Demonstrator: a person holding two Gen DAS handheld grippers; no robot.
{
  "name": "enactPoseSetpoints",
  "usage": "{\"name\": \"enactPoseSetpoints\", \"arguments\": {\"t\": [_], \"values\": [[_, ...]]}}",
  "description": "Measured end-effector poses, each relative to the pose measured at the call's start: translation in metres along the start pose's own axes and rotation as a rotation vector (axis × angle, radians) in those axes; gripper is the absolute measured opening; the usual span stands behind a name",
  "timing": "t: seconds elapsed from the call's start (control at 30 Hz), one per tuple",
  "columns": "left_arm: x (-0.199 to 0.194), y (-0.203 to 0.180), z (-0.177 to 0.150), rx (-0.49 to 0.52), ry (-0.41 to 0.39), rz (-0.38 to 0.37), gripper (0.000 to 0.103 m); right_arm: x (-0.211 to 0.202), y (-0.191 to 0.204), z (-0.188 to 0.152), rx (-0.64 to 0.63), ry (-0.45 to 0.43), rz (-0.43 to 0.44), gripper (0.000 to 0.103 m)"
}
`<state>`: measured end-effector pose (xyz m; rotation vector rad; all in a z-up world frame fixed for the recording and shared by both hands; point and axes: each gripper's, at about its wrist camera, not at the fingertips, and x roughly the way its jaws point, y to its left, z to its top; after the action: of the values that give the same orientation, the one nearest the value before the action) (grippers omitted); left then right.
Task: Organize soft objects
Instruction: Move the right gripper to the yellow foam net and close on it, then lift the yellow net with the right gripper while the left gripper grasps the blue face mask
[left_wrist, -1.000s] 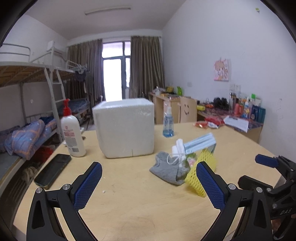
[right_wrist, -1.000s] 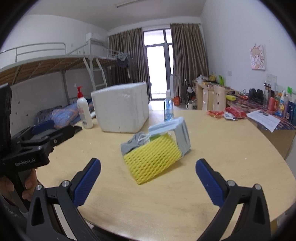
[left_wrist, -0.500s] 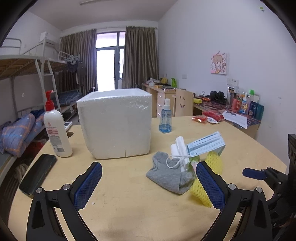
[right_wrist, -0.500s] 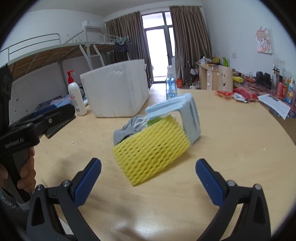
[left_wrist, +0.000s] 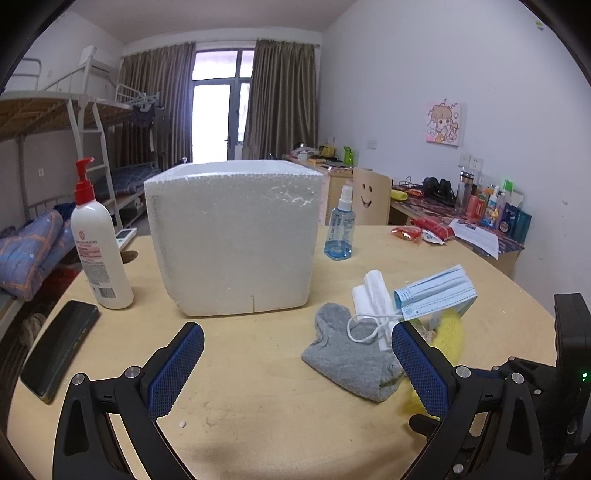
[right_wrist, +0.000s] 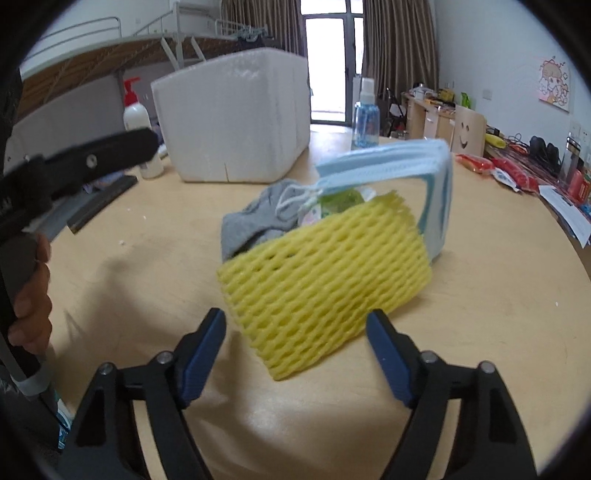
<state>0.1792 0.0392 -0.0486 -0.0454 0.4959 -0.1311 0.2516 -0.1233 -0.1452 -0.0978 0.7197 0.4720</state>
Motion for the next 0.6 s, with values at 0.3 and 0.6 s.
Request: {"name": "enactPoseSetpoints", "arguments": {"t": [0.3,0.6], "values": [[0.013,-0.001,0.0,0.0,0.041,-0.02,0.102,0.006,-0.009,0.001,-0.002,0.048,-0.066,0.041],[0.018,-0.018,-0.002,0.021,0.078,-0.03,0.102,-0.013,-0.031,-0.011,0.056,0.015,-0.016,0.027]]}}
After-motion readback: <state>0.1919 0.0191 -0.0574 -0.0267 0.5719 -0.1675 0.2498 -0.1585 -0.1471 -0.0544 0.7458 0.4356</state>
